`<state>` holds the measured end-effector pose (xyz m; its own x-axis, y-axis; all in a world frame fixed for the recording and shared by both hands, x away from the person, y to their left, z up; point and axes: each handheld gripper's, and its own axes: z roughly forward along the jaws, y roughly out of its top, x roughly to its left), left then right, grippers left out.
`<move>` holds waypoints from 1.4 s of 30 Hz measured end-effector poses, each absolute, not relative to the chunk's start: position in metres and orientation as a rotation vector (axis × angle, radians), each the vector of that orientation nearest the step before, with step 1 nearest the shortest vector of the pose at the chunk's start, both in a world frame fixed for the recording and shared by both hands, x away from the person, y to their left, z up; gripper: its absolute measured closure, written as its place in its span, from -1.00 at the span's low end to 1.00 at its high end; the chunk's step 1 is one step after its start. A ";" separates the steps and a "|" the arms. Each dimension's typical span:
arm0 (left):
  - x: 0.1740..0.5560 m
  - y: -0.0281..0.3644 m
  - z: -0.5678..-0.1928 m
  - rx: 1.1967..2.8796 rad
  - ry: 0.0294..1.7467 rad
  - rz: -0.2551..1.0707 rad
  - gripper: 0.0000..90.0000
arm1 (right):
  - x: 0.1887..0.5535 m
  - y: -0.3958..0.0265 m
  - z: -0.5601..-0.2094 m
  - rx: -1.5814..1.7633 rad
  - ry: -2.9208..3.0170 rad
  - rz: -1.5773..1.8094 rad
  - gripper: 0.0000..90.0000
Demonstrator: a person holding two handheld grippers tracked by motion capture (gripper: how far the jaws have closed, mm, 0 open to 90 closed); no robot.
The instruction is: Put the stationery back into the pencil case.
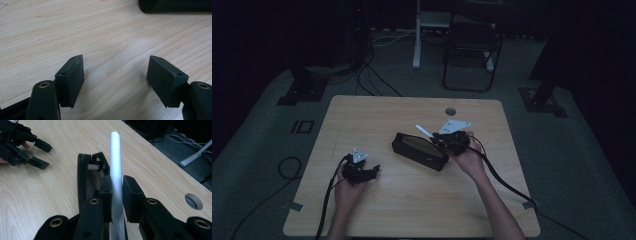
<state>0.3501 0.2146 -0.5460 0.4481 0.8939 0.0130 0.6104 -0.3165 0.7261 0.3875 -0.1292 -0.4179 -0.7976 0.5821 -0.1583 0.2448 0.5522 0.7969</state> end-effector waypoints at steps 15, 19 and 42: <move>0.350 0.214 -0.546 2.043 1.254 0.555 -0.34 | 0.400 -0.107 -0.435 0.647 2.452 1.109 0.74; 0.350 0.214 -0.546 2.043 1.254 0.556 -0.34 | 0.404 -0.104 -0.441 0.646 2.474 1.111 0.74; 0.350 0.214 -0.546 2.043 1.253 0.557 -0.34 | 0.397 -0.114 -0.443 0.718 2.445 1.179 0.08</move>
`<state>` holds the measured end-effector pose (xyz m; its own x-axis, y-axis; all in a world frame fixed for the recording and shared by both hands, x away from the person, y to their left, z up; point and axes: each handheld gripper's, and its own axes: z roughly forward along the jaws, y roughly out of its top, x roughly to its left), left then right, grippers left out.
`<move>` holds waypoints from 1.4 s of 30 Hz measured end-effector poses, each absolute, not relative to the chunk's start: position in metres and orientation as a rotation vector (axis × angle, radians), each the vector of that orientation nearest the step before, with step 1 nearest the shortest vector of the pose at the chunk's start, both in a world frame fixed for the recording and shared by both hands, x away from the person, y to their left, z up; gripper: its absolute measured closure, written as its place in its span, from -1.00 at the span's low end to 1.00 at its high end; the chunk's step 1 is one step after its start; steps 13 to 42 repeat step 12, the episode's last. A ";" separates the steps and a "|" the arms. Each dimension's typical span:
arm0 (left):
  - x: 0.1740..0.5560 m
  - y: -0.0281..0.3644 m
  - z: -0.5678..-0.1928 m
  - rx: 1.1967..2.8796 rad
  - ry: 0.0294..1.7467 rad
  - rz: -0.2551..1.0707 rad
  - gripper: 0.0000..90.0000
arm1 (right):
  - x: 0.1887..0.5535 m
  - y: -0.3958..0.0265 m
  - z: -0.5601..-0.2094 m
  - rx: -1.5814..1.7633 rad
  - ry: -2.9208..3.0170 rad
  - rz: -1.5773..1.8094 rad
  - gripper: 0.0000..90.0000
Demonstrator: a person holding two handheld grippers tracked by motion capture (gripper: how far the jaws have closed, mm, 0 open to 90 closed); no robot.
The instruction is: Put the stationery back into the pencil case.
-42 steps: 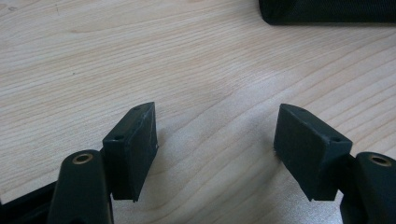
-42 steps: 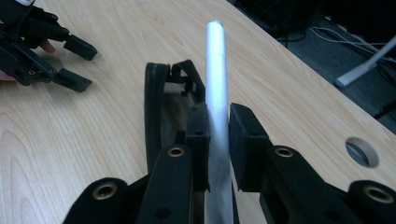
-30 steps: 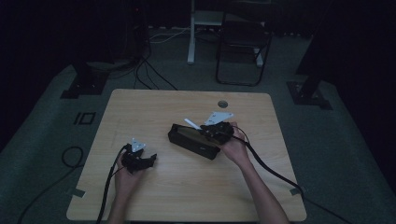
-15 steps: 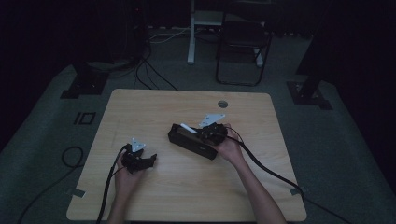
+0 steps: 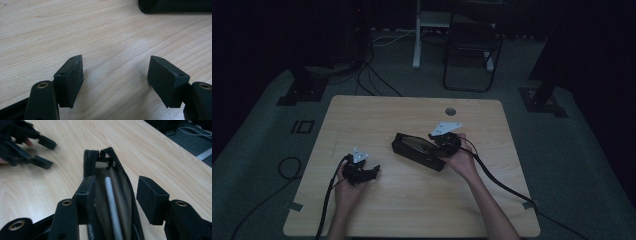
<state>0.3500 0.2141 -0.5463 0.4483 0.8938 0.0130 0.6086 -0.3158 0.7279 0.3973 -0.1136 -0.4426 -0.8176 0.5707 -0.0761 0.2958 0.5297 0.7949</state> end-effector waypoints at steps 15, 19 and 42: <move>0.350 0.214 -0.546 2.044 1.254 0.557 -0.35 | 0.367 -0.167 -0.452 0.820 2.352 1.201 -0.09; 0.350 0.214 -0.546 2.044 1.254 0.557 -0.35 | 0.367 -0.167 -0.452 0.820 2.352 1.201 -0.09; 0.350 0.214 -0.546 2.044 1.254 0.557 -0.35 | 0.367 -0.167 -0.452 0.820 2.352 1.201 -0.09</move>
